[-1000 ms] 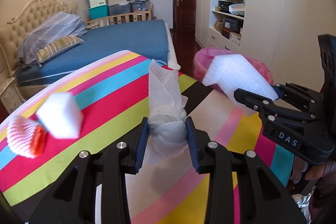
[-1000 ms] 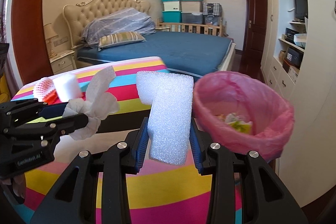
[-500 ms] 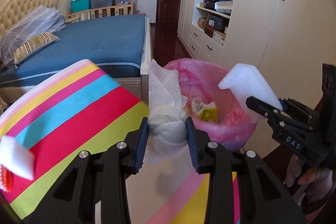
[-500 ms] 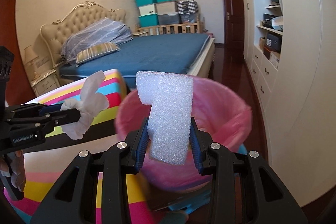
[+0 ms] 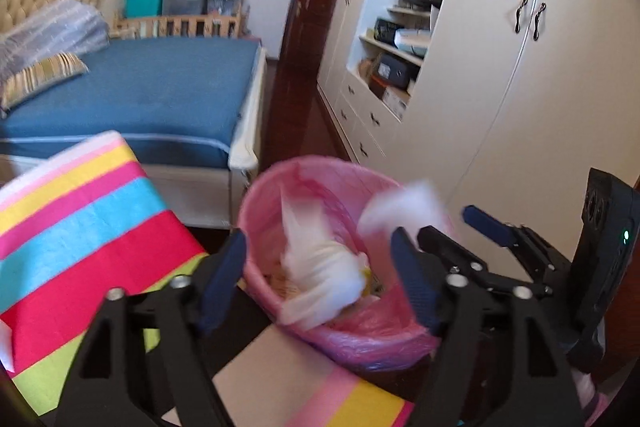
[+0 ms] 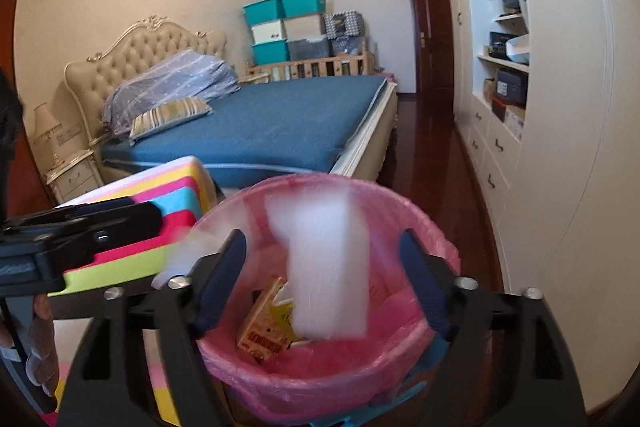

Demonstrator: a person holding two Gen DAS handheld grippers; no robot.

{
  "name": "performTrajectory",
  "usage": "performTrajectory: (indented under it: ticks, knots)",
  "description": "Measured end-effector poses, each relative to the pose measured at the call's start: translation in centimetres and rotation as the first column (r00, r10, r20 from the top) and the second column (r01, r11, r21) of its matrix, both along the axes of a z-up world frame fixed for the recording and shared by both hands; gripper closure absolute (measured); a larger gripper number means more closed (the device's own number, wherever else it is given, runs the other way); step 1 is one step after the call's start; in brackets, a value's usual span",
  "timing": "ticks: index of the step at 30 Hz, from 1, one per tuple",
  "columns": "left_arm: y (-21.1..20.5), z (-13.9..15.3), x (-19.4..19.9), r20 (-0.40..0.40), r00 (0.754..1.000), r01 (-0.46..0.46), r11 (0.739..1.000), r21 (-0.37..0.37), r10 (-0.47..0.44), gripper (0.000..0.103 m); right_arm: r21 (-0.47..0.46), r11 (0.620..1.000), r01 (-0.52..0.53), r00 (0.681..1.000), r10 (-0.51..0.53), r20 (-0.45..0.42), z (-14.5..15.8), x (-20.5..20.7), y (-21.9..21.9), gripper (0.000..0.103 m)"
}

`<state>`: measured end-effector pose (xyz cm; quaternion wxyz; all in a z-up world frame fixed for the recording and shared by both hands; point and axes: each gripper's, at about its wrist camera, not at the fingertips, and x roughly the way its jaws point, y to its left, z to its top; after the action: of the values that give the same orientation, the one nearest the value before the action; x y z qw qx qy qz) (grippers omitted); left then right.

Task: Collect trash
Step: 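Open both grippers to drop the tissue and foam into the bin, then move both grippers back over the bedspread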

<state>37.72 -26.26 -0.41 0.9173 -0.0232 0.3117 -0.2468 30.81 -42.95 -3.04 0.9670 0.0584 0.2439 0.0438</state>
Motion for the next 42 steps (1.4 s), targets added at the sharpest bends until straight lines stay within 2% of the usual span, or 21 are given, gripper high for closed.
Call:
performTrajectory:
  ticks: [5,11,15,18,24,30,36,40,42]
  knots:
    - [3.1,0.2,-2.4,0.070,0.997,-0.045,0.998,0.050,0.042,0.005,0.021,1.000,0.018,1.000,-0.018,0.012,0.1,-1.4,-0.8,0.027]
    - [8.2,-0.4,-5.7,0.108,0.990,-0.103,0.987,0.126,0.089,0.005,0.012,1.000,-0.003,1.000,0.003,0.009,0.3,-3.0,0.6,0.027]
    - [11.3,-1.2,-8.1,0.129,0.984,-0.150,0.968,0.199,0.126,0.005,0.004,0.999,-0.039,0.999,0.039,-0.005,0.4,-3.3,3.0,0.027]
    - [14.8,-1.9,-10.5,0.142,0.977,-0.189,0.952,0.239,0.159,0.005,-0.005,0.997,-0.082,0.997,0.082,-0.007,0.5,-3.5,5.5,0.024]
    - [21.8,-3.0,-14.4,0.151,0.959,-0.274,0.924,0.267,0.241,0.005,-0.007,0.984,-0.177,0.984,0.177,-0.039,0.3,-3.7,11.4,0.020]
    - [29.6,-3.6,-16.7,0.145,0.911,-0.411,0.869,0.276,0.385,0.005,-0.021,0.965,-0.261,0.963,0.259,-0.073,-0.2,-3.7,16.9,0.019]
    - [35.7,-3.2,-16.9,0.137,0.840,-0.541,0.797,0.267,0.524,0.005,-0.056,0.934,-0.354,0.932,0.346,-0.109,-0.6,-3.7,23.4,0.019]
    - [38.3,-2.8,-16.0,0.166,0.787,-0.615,0.733,0.291,0.594,0.005,-0.065,0.907,-0.416,0.905,0.406,-0.128,-0.7,-3.8,27.7,0.018]
    - [39.5,-2.7,-15.9,0.163,0.768,-0.638,0.718,0.279,0.619,0.005,-0.075,0.890,-0.450,0.889,0.437,-0.137,-0.9,-3.7,30.1,0.018]
